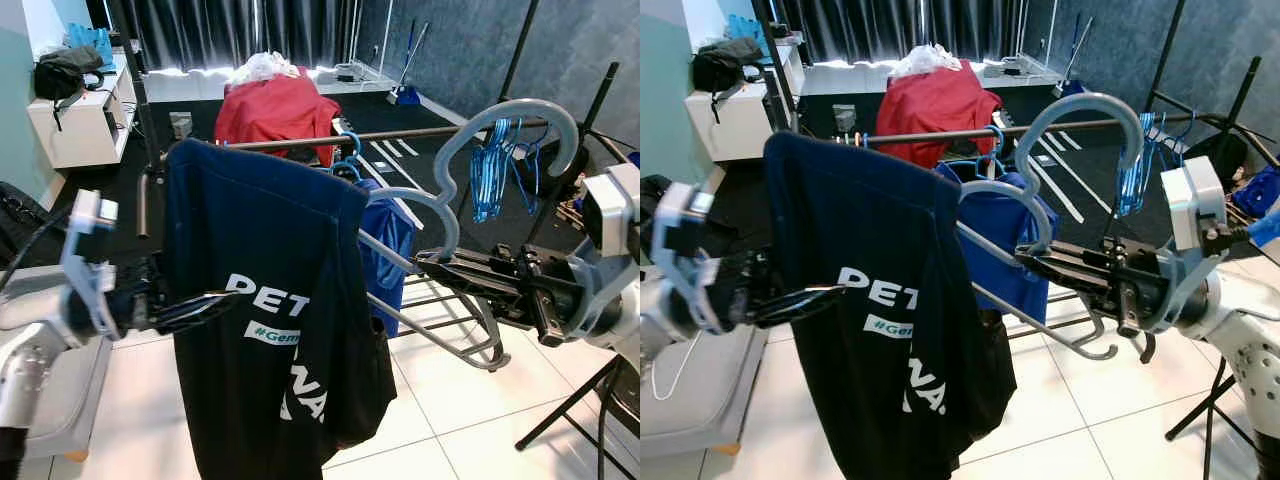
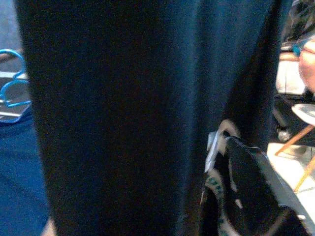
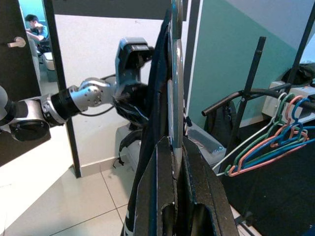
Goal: Hang hanger
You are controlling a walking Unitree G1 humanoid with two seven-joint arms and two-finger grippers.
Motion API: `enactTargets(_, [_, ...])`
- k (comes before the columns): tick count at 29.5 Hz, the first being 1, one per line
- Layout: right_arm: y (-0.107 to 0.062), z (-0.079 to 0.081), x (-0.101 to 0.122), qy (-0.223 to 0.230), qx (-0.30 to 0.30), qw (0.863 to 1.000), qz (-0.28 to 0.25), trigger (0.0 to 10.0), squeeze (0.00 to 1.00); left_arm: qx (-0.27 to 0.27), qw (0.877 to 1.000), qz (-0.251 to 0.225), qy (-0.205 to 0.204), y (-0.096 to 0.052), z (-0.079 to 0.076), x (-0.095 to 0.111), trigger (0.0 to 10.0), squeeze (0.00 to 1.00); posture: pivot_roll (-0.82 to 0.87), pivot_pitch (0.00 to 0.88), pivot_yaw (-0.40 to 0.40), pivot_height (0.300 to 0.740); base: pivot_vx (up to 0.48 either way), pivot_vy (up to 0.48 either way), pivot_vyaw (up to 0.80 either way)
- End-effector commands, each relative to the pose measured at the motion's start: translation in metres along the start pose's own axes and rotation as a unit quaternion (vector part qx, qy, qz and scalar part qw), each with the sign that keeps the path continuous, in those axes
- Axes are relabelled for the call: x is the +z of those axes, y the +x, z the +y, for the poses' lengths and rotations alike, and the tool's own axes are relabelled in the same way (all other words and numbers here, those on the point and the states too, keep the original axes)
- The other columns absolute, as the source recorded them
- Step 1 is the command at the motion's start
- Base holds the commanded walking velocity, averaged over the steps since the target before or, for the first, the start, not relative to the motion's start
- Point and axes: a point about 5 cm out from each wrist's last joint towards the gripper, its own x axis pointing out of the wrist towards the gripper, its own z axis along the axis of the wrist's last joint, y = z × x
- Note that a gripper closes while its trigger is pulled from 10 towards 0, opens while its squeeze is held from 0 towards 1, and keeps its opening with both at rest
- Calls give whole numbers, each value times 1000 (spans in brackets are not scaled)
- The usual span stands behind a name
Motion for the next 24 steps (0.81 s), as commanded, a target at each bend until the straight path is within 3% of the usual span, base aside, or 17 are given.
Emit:
enactTargets(1, [2, 0, 6, -9, 4, 1000, -12, 0, 0, 21, 1000, 10, 15, 3, 4, -3, 0, 0, -48, 22, -23, 740, 0, 0, 0])
enactTargets(6, [0, -1, 9, -14, 1, 1000, -12, 0, 0, -5, 1000, 20, 15, 4, -1, -3, 0, 0, -51, 19, -23, 740, 0, 0, 0])
enactTargets(15, [-2, -3, 10, -18, -7, 1000, -14, 0, 0, 23, 999, 21, 37, 2, 6, 1, 0, 0, -52, 10, -21, 740, 0, 0, 0])
enactTargets(22, [-11, -7, 10, -21, -30, 999, -3, 0, 0, 106, 992, 21, 73, -16, 31, 10, 0, 0, -55, 9, -23, 740, 0, 0, 0])
enactTargets(24, [-16, -8, 9, -20, -44, 999, 5, 0, 0, 147, 985, 19, 88, -28, 42, 17, 0, 0, -55, 7, -25, 740, 0, 0, 0])
